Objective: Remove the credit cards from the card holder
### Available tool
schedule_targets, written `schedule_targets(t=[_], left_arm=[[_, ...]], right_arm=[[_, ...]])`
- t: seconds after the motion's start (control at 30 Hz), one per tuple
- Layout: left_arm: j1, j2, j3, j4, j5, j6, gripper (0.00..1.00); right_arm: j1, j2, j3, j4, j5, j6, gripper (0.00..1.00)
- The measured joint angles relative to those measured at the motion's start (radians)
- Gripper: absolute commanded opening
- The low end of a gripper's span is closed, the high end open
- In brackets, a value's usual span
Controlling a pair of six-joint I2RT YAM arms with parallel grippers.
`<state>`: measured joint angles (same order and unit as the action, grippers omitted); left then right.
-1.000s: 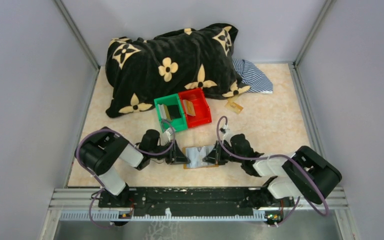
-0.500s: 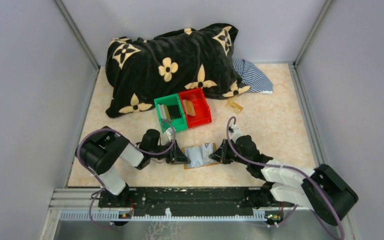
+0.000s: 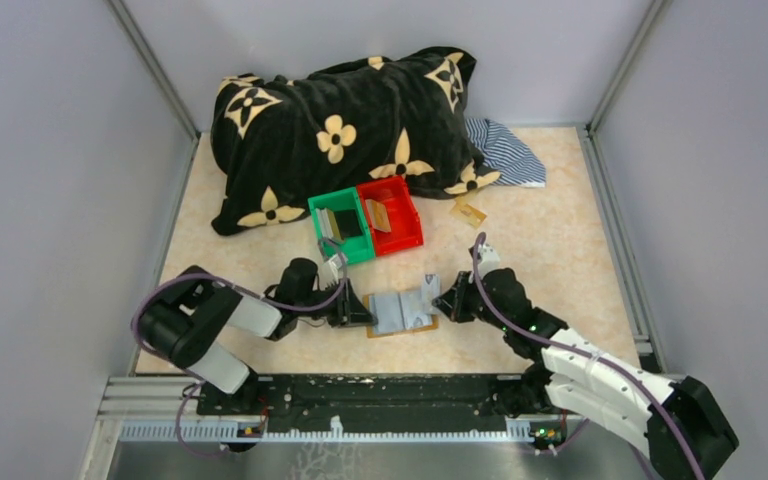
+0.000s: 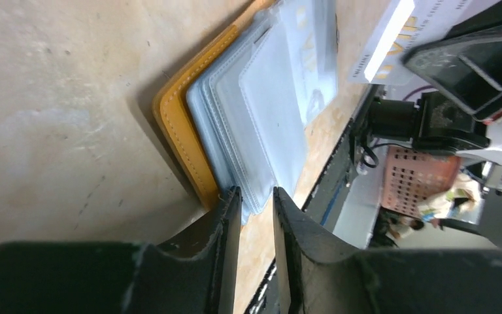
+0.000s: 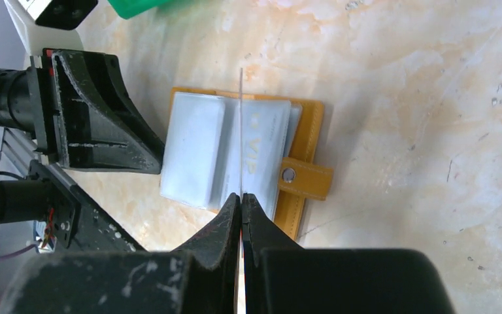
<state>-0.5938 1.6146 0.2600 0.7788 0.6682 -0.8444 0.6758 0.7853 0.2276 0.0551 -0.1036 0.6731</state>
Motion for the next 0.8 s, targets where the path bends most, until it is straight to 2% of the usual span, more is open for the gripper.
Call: schedule_targets(t=[0.27,0.37,0.53,0.8], left_arm=[[0.000,-0.284,0.097,-0.393,-0.129,0.149,0.63],[0.000,-0.367,0.148,-0.481,-0.161,0.196,0.63],[0.000,-0.418,0.175,-0.543,-0.185,0.236,0.64],[0.000,-0.452,0.170,-0.494,-0.225,0.259,0.64]], right_arm=[[0.000,0.005,0.082,-0.016,-0.025,-0.044,0.00],[0.000,0.041,0.106,0.005,-0.058,-0.053,0.00],[0.000,0.121,0.150,0.027,-0.073,-0.055,0.00],[0.000,0.276,0.315,0.074,-0.166,-0.089,0.00]])
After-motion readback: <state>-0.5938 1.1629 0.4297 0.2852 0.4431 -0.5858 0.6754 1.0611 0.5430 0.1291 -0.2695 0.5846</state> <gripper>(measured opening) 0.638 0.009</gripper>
